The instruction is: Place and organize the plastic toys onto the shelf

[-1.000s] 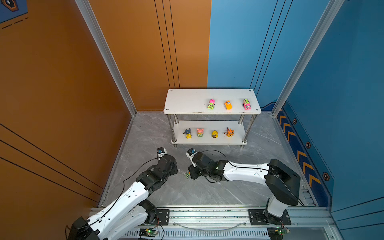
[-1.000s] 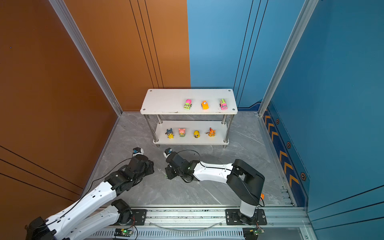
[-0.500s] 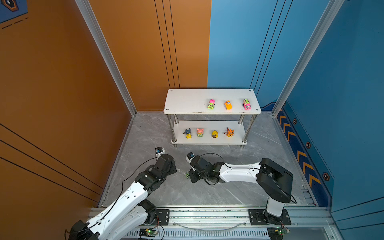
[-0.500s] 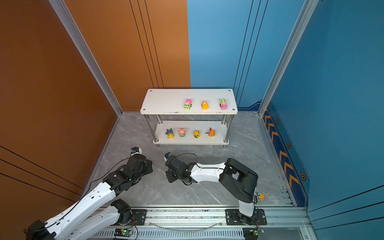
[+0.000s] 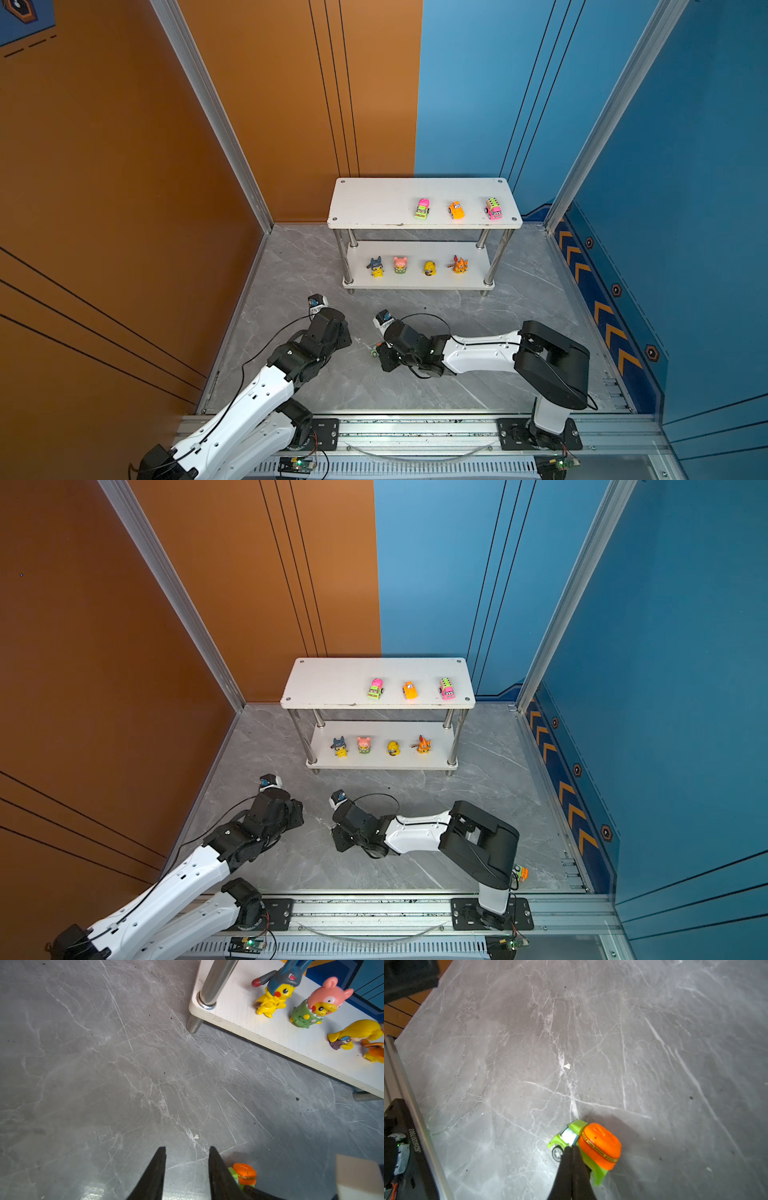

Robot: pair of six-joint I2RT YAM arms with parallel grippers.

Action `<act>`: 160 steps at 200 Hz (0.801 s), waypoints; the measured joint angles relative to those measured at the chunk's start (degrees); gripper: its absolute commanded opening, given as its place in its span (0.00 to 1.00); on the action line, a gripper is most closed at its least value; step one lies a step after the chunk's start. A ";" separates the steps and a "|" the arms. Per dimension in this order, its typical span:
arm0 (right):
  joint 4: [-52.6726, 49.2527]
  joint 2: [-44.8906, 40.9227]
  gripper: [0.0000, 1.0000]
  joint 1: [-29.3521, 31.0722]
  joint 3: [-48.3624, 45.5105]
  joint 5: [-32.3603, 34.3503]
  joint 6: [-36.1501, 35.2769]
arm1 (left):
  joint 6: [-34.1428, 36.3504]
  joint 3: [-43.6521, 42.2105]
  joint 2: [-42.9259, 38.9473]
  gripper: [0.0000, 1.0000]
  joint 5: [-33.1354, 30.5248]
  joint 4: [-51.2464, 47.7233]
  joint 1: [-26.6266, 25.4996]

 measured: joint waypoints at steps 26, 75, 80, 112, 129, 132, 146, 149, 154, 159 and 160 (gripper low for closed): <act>0.74 -1.99 0.00 1.62 -3.58 -0.09 0.96 | -0.04 0.00 0.15 0.39 0.50 0.09 0.00; -2.86 -4.46 0.00 2.23 -8.17 1.01 1.99 | -0.31 -0.15 1.36 0.49 1.92 0.79 -2.95; -3.26 -4.94 0.00 2.14 -8.57 1.11 2.01 | -0.35 -0.17 1.36 0.50 1.92 0.85 -3.76; -5.57 -8.20 0.00 1.42 -11.02 2.43 2.01 | -0.70 -0.79 3.13 0.60 1.55 2.34 -8.85; -6.43 -9.60 0.00 0.50 -12.07 2.67 1.99 | -0.24 -0.83 6.36 0.70 0.94 4.46 -13.09; -6.43 -9.81 0.00 0.28 -12.31 2.67 1.99 | -0.66 -0.83 6.97 0.71 0.66 4.90 -13.88; -6.84 -11.32 0.00 -1.03 -13.70 2.64 1.99 | 0.63 -0.85 9.92 0.75 -0.28 6.73 -18.10; -7.04 -11.85 0.00 -1.42 -14.12 2.64 1.99 | 1.46 -0.85 10.67 0.76 -0.42 7.39 -19.21; -7.30 -12.79 0.00 -2.14 -14.84 2.60 1.99 | 2.27 -0.85 11.67 0.78 -0.79 8.55 -20.79; -7.39 -13.81 0.00 -2.91 -15.65 2.54 2.01 | 3.30 -0.92 12.59 0.80 -1.14 9.94 -22.29; -7.43 -13.97 0.00 -3.02 -15.76 2.56 2.01 | 3.54 -0.94 12.74 0.81 -1.18 10.21 -22.51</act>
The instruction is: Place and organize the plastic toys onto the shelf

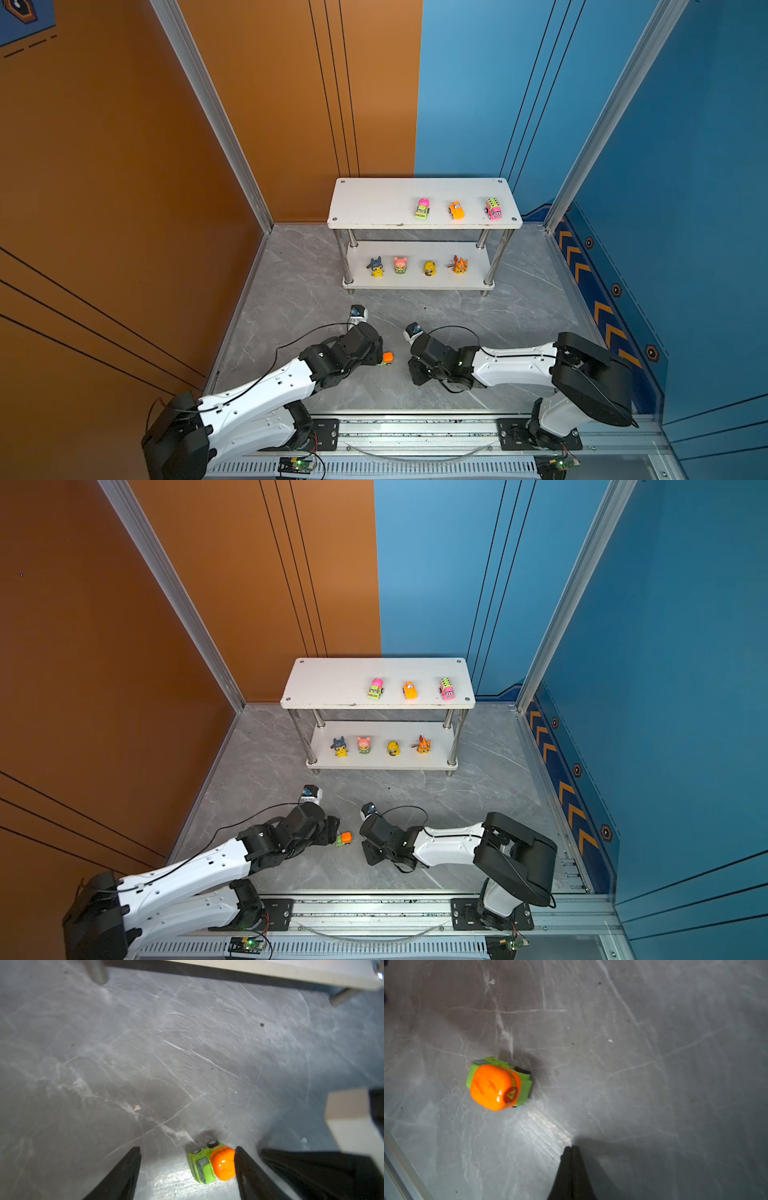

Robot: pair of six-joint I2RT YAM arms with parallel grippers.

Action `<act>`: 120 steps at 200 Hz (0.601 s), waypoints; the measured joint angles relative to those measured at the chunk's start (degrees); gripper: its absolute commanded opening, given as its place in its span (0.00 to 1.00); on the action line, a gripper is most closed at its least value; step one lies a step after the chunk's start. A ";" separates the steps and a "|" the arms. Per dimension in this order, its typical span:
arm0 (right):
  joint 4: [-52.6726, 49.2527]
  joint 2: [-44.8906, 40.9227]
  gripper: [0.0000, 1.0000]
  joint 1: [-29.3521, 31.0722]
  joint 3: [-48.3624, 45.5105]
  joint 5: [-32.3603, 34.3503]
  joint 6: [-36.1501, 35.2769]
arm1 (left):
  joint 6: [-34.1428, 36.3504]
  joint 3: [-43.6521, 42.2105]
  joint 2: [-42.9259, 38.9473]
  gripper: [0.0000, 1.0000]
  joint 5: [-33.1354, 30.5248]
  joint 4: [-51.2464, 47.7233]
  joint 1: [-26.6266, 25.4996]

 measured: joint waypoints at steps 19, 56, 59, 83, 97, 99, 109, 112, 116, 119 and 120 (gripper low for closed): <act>-0.66 -4.74 0.00 -4.07 -3.06 -1.14 0.00 | 5.64 -1.11 3.76 0.94 -0.17 7.50 -3.54; -3.76 -14.93 0.00 -9.84 -6.58 -2.27 0.02 | 15.23 -5.09 8.50 0.98 1.73 17.09 -1.25; -3.96 -15.58 0.00 -10.10 -6.71 -2.45 0.02 | 15.82 -5.25 8.57 0.98 2.14 17.44 -0.96; -6.01 -20.11 0.00 -12.11 -7.06 -3.23 0.00 | 19.21 -5.60 8.02 0.99 5.77 19.26 0.63; -6.91 -21.27 0.00 -13.09 -7.06 -3.43 0.00 | 20.02 -5.77 7.19 1.00 8.59 19.85 0.72; -7.02 -21.38 0.00 -13.25 -7.06 -3.43 0.02 | 20.04 -5.81 7.06 1.00 9.01 19.91 0.70; -7.63 -21.66 0.00 -13.73 -7.06 -3.45 0.02 | 20.24 -6.14 6.19 1.00 11.13 19.98 0.70; -7.76 -21.68 0.00 -13.77 -7.06 -3.45 0.02 | 20.26 -6.27 5.88 0.99 11.89 19.98 0.68; -7.93 -21.68 0.00 -13.86 -7.06 -3.48 0.02 | 20.26 -6.45 5.44 0.99 12.76 19.91 0.61; -8.13 -21.68 0.00 -13.97 -7.06 -3.48 0.02 | 20.26 -6.58 5.18 0.99 13.33 19.91 0.59; -8.17 -21.68 0.00 -13.97 -7.06 -3.50 0.02 | 20.26 -6.62 5.11 0.99 13.46 19.91 0.59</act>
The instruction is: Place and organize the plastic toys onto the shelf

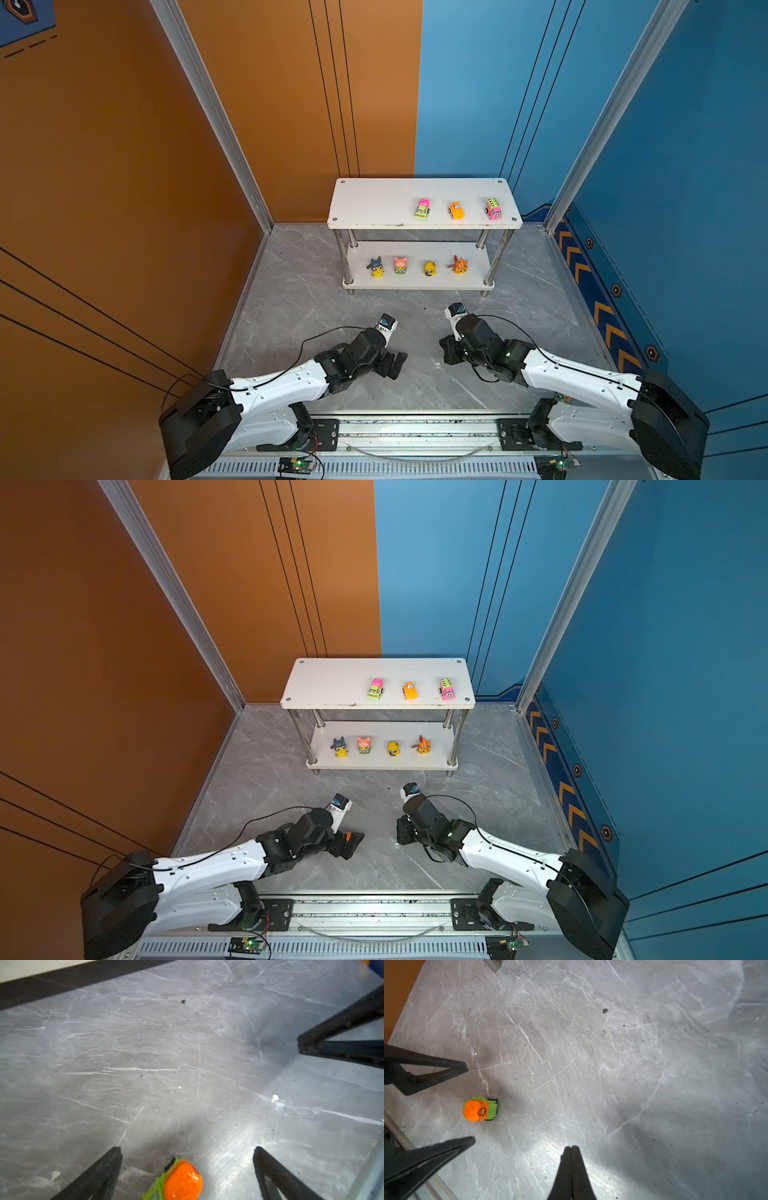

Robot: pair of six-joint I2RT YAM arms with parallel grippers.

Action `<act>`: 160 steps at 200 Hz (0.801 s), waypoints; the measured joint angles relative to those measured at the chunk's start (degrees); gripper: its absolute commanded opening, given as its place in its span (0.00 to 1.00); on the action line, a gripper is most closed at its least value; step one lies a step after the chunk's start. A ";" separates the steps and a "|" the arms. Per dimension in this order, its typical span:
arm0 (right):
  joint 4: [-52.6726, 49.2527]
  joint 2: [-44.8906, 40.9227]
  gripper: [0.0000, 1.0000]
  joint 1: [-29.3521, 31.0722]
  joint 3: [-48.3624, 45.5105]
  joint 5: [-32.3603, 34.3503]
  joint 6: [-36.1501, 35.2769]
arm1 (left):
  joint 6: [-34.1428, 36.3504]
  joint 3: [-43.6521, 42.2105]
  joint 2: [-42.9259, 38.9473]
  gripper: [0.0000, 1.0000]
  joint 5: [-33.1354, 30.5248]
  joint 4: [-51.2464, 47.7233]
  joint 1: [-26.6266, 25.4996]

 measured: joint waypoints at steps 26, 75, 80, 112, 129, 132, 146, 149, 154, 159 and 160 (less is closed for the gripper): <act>-0.83 0.00 0.00 -0.04 0.00 -0.68 0.22 | 0.09 -0.87 -2.69 0.99 3.39 -1.31 -0.83; -1.29 -1.20 0.00 0.02 0.00 -1.46 0.94 | 1.07 -4.66 -3.65 0.94 3.10 -1.84 0.09; -1.29 -1.46 0.00 0.02 0.00 -1.46 1.05 | 1.25 -4.96 -3.58 0.93 3.08 -1.88 0.15; -1.31 -2.36 0.00 0.02 0.00 -1.46 1.29 | 1.46 -6.01 -3.39 0.71 2.99 -1.84 0.44; -1.57 -2.36 0.00 0.02 0.00 -1.46 1.29 | 1.73 -6.16 -3.23 0.68 2.58 -1.88 0.44; -1.62 -2.36 0.00 0.02 0.00 -1.46 1.29 | 1.62 -6.16 -3.08 0.68 2.47 -1.81 0.44; -1.68 -2.36 0.00 0.02 0.00 -1.46 1.29 | 1.70 -6.14 -2.08 0.64 2.34 -1.70 0.44; -1.68 -2.36 0.00 0.02 0.00 -1.46 1.29 | 1.68 -6.14 -1.79 0.63 2.25 -1.70 0.44; -1.68 -2.36 0.00 0.02 0.00 -1.46 1.29 | 1.73 -6.12 -1.20 0.61 2.23 -1.70 0.44; -1.70 -2.36 0.00 0.02 0.00 -1.46 1.29 | 1.49 -6.10 -0.57 0.58 2.21 -1.68 0.44; -1.70 -2.36 0.00 0.02 0.00 -1.46 1.29 | 1.55 -6.10 -0.48 0.57 2.19 -1.68 0.44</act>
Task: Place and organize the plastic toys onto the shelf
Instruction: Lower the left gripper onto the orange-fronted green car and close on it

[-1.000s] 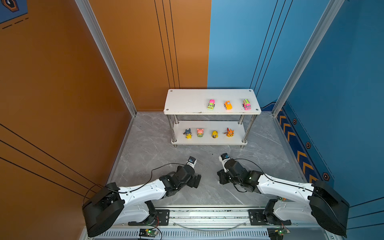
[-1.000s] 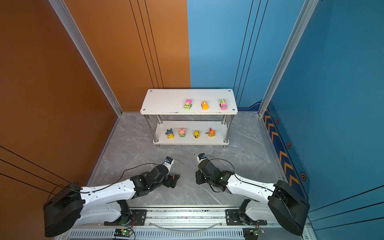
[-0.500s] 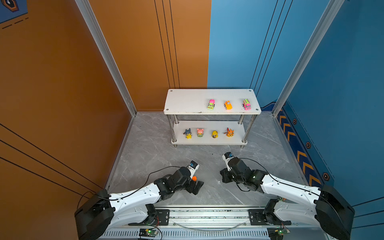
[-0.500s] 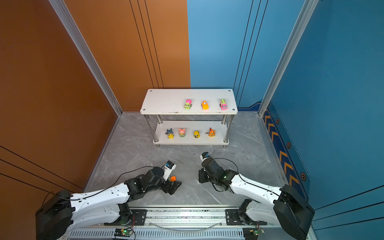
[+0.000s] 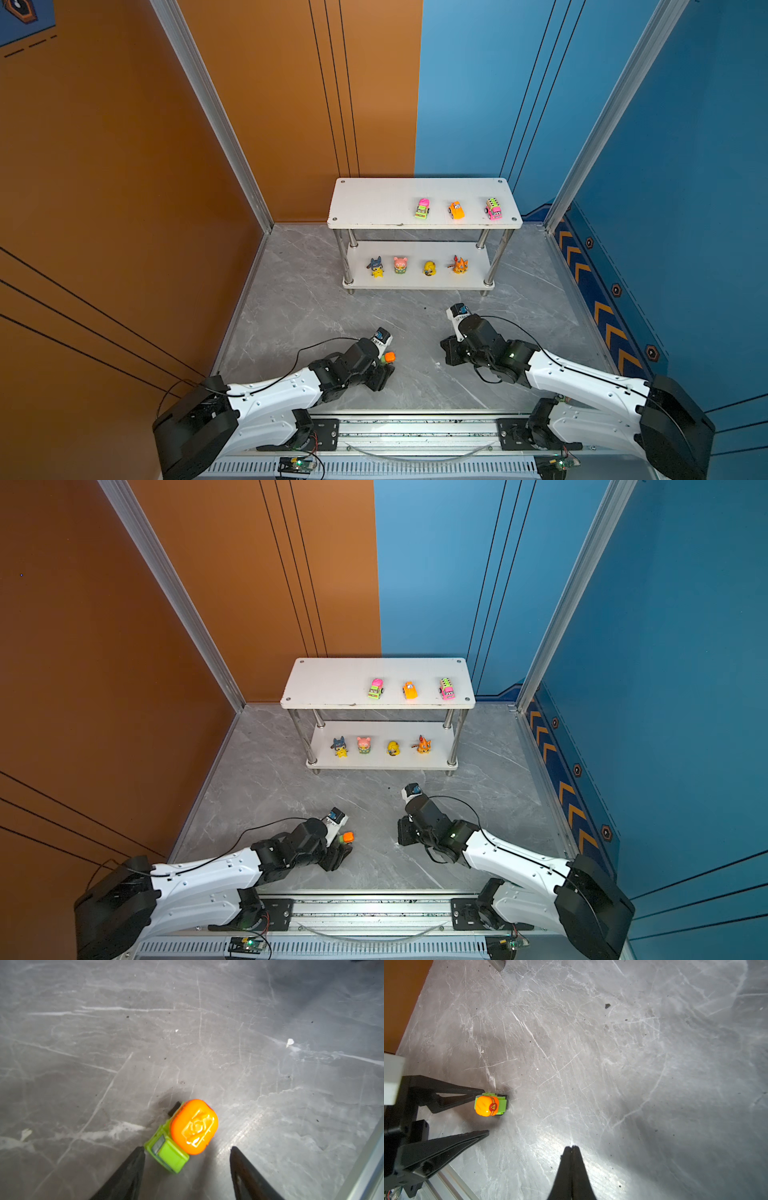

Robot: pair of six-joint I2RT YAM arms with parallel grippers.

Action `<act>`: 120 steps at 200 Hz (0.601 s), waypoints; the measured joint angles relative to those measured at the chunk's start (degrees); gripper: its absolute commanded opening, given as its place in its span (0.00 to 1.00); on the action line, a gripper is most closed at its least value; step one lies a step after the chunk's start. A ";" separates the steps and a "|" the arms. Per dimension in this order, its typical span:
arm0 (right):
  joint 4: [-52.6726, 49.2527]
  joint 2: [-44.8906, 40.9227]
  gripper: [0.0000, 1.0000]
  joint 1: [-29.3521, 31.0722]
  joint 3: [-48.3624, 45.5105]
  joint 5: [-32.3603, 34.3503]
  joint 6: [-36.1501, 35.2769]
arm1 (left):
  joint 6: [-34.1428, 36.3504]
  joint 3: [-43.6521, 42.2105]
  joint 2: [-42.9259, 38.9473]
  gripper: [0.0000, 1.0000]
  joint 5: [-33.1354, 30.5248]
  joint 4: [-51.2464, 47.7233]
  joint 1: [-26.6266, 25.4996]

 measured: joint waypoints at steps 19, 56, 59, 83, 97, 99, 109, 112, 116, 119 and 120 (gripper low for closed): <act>-0.09 -0.15 0.00 0.00 0.00 0.00 0.00 | -0.07 0.72 1.84 0.54 -0.74 0.81 0.00; -0.52 -1.44 0.00 0.00 0.00 0.00 0.02 | -0.02 2.73 4.94 0.68 -1.81 1.49 -0.07; -0.52 -1.49 0.00 0.00 0.00 0.00 0.02 | 0.59 2.91 5.14 0.70 -1.99 1.44 -0.07; -0.55 -1.55 0.00 0.00 0.00 0.00 0.02 | 1.03 4.13 6.32 0.73 -3.21 1.29 -0.11; -0.55 -1.55 0.00 0.00 0.00 -0.02 0.02 | 1.49 4.72 7.19 0.69 -3.63 1.33 -0.11; -0.55 -1.55 0.00 0.00 0.00 -0.02 0.02 | 1.49 4.81 7.37 0.67 -3.65 1.36 -0.11; -0.55 -1.55 0.00 0.00 0.00 -0.02 0.02 | 2.10 5.25 8.28 0.57 -3.69 1.36 -0.11; -0.55 -1.55 0.00 0.00 0.00 -0.02 0.02 | 1.64 5.35 8.59 0.54 -3.63 1.44 -0.11; -0.55 -1.55 0.00 0.00 0.00 -0.02 0.02 | 2.25 5.49 8.96 0.51 -3.69 1.46 -0.11; -0.55 -1.55 0.00 0.00 0.00 -0.02 0.02 | 1.84 5.57 9.22 0.49 -3.76 1.60 -0.11; -0.55 -1.55 0.00 0.00 0.00 -0.04 0.02 | 2.27 5.60 9.31 0.49 -3.85 1.62 -0.11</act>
